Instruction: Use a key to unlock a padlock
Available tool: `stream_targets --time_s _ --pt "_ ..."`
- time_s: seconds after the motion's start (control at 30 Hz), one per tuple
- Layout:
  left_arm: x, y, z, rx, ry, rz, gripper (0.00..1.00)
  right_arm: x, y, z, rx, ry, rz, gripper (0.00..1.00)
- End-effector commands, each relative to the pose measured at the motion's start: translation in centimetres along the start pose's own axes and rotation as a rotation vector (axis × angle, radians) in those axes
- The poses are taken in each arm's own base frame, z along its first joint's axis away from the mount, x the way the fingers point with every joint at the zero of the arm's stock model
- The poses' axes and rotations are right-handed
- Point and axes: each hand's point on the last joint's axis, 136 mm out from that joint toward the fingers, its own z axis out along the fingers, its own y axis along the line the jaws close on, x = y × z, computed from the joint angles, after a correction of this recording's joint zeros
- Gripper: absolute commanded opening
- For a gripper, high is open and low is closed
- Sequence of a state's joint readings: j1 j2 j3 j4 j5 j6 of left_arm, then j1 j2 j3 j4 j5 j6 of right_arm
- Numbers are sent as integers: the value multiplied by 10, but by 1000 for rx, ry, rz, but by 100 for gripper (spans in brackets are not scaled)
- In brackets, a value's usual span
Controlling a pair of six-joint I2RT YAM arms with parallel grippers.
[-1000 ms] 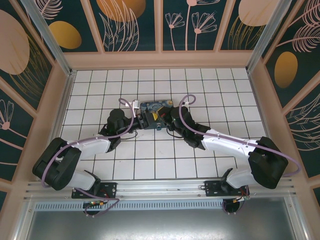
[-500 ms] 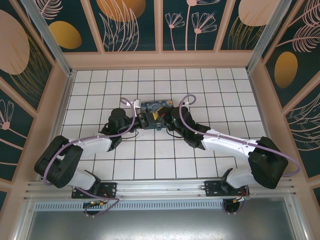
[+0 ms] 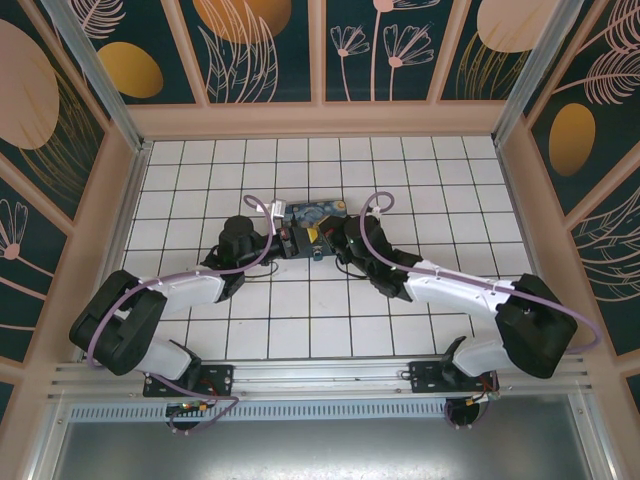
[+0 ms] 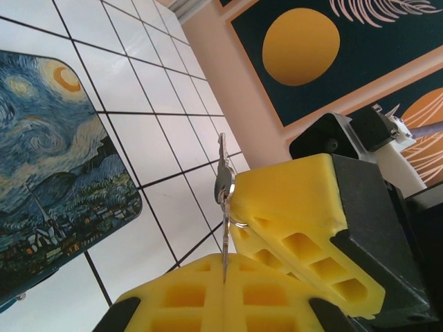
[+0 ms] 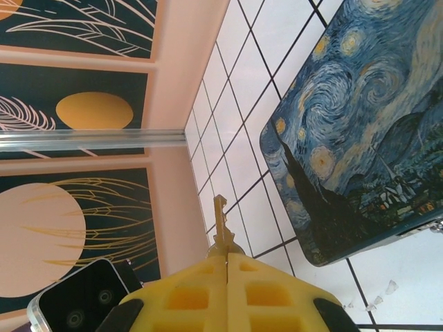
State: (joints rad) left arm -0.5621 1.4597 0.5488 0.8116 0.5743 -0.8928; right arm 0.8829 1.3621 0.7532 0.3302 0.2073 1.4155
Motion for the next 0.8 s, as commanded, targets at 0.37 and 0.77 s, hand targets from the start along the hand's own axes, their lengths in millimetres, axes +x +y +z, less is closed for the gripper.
stream_targets --time_s 0.37,0.77 --pt "11 -19 7 44 181 151 0 -37 27 -54 -134 110 -415 48" --pt "28 -24 12 108 330 171 0 -13 33 -62 -305 294 -689 47"
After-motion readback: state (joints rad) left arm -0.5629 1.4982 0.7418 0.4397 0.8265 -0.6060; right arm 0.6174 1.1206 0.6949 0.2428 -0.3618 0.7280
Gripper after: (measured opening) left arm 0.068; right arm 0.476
